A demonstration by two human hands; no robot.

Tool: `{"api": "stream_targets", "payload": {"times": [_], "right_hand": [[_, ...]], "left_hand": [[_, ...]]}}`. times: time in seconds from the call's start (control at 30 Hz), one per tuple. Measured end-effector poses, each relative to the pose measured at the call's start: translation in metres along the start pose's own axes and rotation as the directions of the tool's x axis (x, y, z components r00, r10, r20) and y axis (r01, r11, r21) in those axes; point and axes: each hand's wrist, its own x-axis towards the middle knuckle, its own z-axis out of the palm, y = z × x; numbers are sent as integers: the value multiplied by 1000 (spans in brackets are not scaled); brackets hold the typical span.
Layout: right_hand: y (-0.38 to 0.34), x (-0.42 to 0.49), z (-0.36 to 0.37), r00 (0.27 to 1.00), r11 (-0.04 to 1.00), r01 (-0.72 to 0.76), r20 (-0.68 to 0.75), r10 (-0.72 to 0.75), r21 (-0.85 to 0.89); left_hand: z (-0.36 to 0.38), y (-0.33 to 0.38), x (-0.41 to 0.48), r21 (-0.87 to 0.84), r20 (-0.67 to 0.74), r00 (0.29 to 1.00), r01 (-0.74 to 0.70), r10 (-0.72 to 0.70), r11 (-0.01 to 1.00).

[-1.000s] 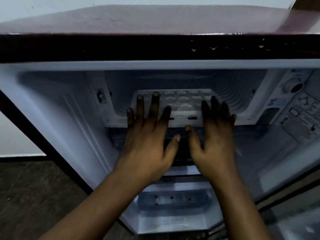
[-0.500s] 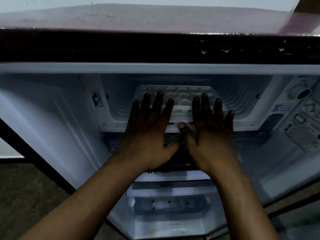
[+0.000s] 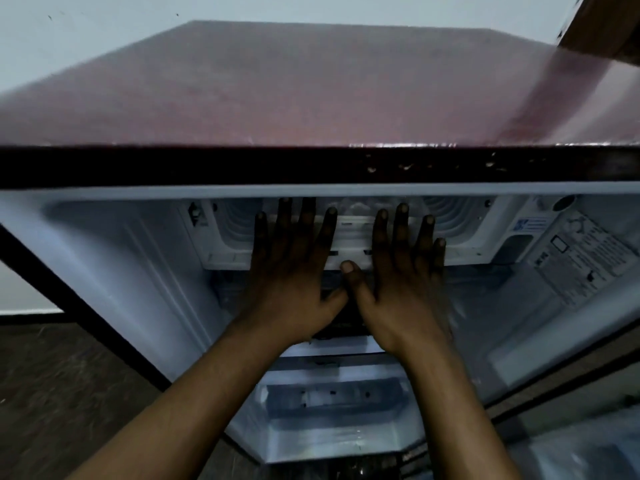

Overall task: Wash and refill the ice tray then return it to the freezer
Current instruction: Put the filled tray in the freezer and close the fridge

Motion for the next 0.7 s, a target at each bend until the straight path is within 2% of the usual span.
{"api": "stream_targets", "payload": {"times": [0.17,0.27,0.4,0.47,0.7], "right_hand": [[-3,-11,-2,994,1000,-28,110,26,12],[-13,-27,-7,982,997,-79,175,77,3],[-27,-57,-23,941,991,-126,311,136,-52],[-34,-80,-33,915,988,-139,371,156,-73],[-69,-182,-94,920,977,-203,330,211,-60]], "left_hand": [[8,3,-35,-19,54,997,-62,63,998],[11,7,-66,-23,143,988,-61,64,998],[-3,11,-106,-1,278,959,-49,48,999],[-18,14,-119,-9,301,953,-43,44,999],[-103,33,-152,-72,307,937,-150,165,986]]}}
